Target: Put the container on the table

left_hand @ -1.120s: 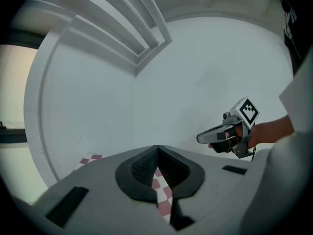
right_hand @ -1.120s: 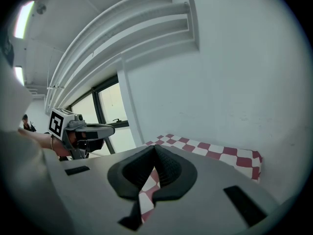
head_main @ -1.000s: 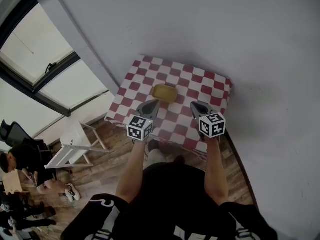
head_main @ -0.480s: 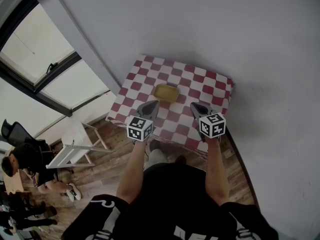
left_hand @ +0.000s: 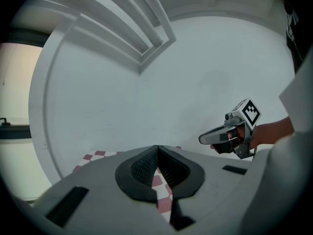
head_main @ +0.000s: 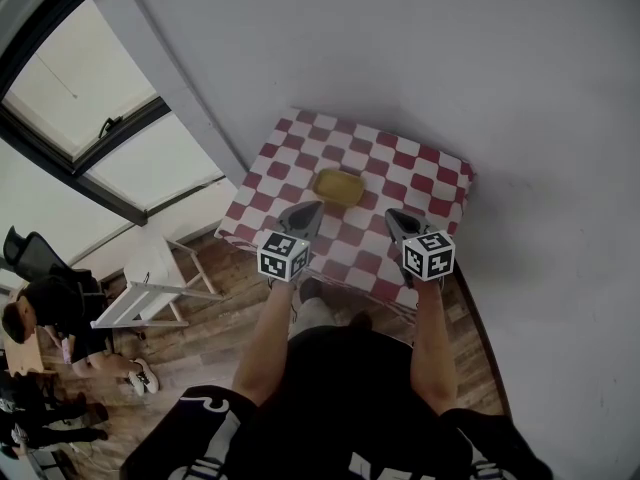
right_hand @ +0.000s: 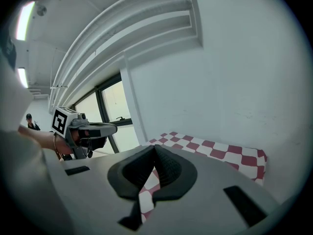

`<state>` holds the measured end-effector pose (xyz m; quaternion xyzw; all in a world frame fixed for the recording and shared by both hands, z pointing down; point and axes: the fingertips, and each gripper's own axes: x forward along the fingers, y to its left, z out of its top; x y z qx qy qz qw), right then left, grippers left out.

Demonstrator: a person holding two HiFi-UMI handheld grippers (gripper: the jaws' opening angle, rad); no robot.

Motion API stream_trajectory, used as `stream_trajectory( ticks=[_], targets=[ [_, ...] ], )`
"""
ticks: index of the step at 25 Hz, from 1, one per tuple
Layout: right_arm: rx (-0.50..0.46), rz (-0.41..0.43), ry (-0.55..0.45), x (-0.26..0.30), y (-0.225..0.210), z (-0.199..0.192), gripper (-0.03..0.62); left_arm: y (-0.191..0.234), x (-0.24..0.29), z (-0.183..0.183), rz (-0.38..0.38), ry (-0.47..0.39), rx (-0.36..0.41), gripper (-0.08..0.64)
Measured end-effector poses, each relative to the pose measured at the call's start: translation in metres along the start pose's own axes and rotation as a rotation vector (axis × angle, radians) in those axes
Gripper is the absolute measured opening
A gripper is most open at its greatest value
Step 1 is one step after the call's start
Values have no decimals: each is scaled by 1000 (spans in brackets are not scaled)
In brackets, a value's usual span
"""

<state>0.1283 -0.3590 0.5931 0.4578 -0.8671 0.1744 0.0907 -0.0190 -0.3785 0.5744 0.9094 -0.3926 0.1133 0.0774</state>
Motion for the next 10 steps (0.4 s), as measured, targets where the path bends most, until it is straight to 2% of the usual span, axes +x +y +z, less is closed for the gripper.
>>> stream_trajectory(
  ticks=[10],
  targets=[
    [4,4,4,4,-5,0,14,1,8,1,-2,1,-3,25]
  ],
)
